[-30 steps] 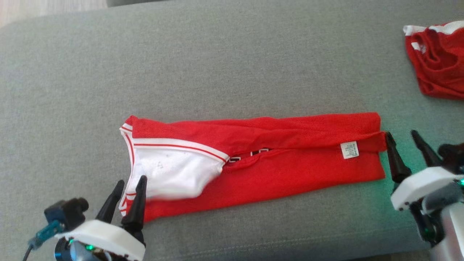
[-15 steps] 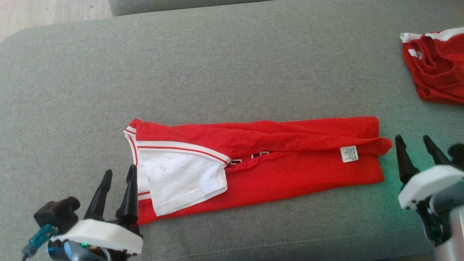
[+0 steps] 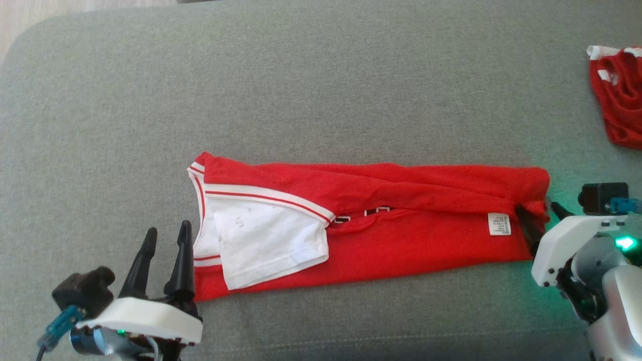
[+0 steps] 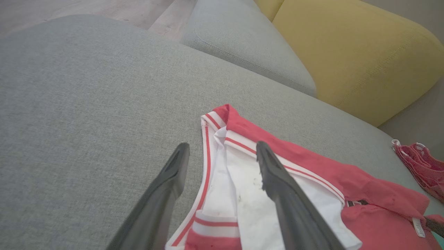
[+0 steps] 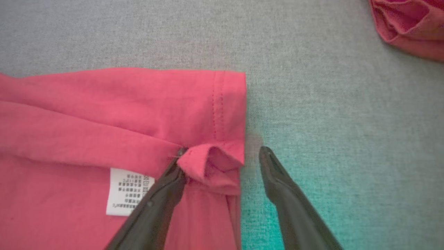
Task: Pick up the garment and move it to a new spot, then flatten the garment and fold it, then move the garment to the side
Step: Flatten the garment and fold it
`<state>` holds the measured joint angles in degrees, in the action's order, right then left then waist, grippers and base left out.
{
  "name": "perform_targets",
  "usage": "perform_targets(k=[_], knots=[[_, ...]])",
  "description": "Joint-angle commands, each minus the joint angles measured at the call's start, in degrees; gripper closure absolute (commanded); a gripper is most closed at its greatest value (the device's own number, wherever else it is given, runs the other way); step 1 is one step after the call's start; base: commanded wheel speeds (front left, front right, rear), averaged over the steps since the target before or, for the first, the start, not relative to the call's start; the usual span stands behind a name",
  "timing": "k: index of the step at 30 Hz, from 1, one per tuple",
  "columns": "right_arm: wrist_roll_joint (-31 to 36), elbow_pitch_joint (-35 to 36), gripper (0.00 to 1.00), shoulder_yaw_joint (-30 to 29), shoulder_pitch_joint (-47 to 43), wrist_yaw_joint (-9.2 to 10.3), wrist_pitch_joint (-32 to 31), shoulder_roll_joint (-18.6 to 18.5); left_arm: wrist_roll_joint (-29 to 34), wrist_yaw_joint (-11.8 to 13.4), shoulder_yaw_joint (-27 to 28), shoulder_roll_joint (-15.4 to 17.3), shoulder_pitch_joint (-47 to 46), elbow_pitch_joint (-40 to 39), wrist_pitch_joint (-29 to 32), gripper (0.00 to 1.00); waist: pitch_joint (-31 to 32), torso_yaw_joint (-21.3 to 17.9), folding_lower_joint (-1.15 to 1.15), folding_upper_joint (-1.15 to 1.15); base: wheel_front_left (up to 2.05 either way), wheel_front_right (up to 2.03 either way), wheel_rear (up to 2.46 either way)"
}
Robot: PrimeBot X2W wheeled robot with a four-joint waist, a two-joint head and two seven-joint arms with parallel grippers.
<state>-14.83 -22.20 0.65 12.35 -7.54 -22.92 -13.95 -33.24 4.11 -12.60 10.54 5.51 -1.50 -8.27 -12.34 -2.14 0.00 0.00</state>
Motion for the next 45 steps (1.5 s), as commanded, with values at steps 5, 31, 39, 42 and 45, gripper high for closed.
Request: perform_targets(k=[5, 31, 39, 42, 45], knots=[[-3.19, 0.27, 0.00, 3.68, 2.21, 0.05, -5.02, -1.89, 0.50, 0.31, 1.74, 0.18, -2.88, -0.92, -1.22, 0.00, -0.24, -0.03, 0.00, 0.00, 0.00, 0.00, 0.00], [-11.46, 0.08, 1.00, 4.46, 3.05, 0.05, -3.19, -6.46, 1.10, 1.09, 0.44, 1.54, -0.72, -1.72, -0.74, 0.00, 5.44, -2.46, 0.00, 0.00, 0.00, 0.00, 0.00], [-12.48, 6.48, 1.00, 2.05, 1.26, 0.05, -5.10, -6.98, 1.33, 1.65, 0.04, 1.98, -0.77, -2.95, 0.12, 0.00, 4.62, -5.42, 0.00, 0.00, 0.00, 0.00, 0.00], [-14.35, 11.24, 1.00, 4.31, 0.12, 0.05, -6.14, -5.61, 1.31, 1.66, -0.21, 1.99, -1.00, -2.92, 0.31, 0.00, 4.34, -6.12, 0.00, 0.00, 0.00, 0.00, 0.00], [-17.10, 16.25, 1.00, 7.42, -1.16, 0.05, -7.38, -4.55, 1.34, 1.67, -0.48, 1.93, -1.27, -2.80, 0.35, 0.00, 4.33, -6.27, 0.00, 0.00, 0.00, 0.00, 0.00]])
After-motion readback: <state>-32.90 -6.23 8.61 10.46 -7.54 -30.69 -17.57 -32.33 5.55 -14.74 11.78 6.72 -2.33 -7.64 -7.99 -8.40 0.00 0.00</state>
